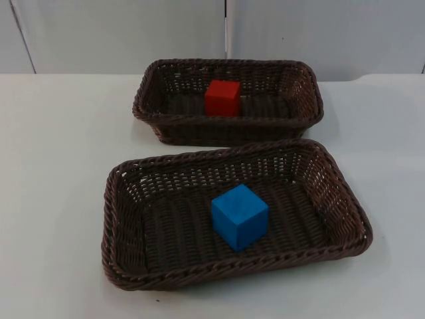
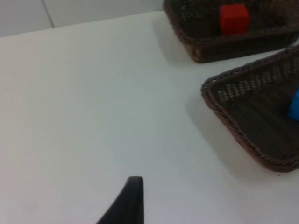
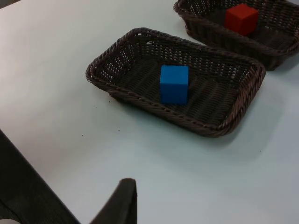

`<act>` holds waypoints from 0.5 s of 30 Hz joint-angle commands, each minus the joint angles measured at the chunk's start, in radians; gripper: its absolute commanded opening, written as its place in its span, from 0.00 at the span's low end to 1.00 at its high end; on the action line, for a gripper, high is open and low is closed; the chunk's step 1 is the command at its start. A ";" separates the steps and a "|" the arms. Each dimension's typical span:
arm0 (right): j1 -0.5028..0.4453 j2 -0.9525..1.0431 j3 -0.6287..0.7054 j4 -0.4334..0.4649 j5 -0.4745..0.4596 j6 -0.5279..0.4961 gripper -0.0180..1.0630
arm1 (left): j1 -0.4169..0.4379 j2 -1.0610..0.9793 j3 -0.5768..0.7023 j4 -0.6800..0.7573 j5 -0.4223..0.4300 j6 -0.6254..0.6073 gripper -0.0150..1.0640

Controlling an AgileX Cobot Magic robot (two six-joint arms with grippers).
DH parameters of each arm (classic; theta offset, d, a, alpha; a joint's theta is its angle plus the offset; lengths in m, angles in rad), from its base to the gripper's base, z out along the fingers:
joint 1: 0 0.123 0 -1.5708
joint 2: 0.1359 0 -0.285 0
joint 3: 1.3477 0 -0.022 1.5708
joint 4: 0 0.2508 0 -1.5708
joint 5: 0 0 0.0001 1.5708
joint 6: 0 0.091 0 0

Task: Pick up one cube with the left hand and place it into the upper basket. Pick up one cube with the right hand and place it into the lower basket.

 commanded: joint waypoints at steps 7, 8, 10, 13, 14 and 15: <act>0.000 -0.004 0.006 -0.004 -0.005 0.004 0.99 | 0.081 -0.005 0.006 -0.006 0.002 -0.008 0.99; 0.000 -0.004 0.006 -0.004 -0.005 0.004 0.99 | 0.086 -0.005 0.006 -0.006 0.002 -0.008 0.99; 0.000 -0.004 0.006 -0.004 -0.005 0.004 0.99 | 0.096 -0.005 0.006 -0.004 0.002 -0.008 0.99; 0.000 -0.004 0.006 -0.004 -0.005 0.004 0.99 | 0.098 -0.005 0.006 -0.004 0.002 -0.008 0.99; 0.000 -0.004 0.006 -0.004 -0.005 0.004 0.99 | 0.098 -0.005 0.006 -0.004 0.002 -0.008 0.99; 0.000 -0.004 0.006 -0.004 -0.005 0.004 0.99 | 0.098 -0.005 0.006 -0.004 0.002 -0.008 0.99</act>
